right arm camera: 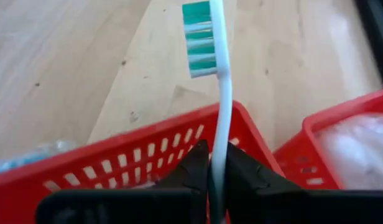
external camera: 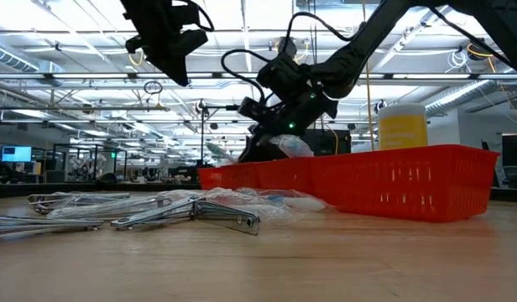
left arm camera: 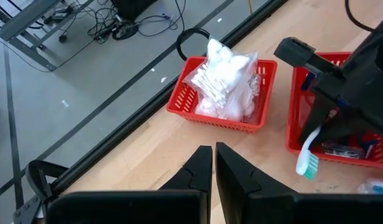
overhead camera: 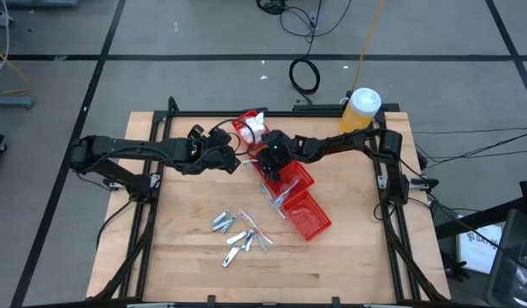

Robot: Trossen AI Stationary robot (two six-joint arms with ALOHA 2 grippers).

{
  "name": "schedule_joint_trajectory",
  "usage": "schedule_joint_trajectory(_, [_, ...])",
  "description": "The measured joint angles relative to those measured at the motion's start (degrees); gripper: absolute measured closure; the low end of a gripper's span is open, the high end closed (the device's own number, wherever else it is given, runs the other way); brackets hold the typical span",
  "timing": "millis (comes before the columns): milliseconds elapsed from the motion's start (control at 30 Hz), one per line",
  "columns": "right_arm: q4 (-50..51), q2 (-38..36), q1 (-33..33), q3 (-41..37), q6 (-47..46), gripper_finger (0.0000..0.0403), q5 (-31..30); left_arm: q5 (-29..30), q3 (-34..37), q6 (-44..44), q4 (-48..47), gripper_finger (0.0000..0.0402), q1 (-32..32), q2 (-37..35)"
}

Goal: Pick & Place Travel size toiletries
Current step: Put the green toothbrush into the bottom middle red bin

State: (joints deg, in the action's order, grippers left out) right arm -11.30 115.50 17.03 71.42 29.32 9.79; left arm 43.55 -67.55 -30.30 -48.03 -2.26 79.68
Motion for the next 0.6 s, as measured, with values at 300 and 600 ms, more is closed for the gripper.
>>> schedule_joint_trajectory(300, [0.2, -2.6, -2.9, 0.1, 3.6, 0.0383, -8.8, 0.0, 0.0, 0.0, -0.2, 0.038, 0.0, 0.0])
schedule_joint_trajectory(600, [12.1, -12.7, -6.0, 0.1, 0.1, 0.0386, -9.4, 0.0, 0.0, 0.1, -0.3, 0.038, 0.0, 0.0])
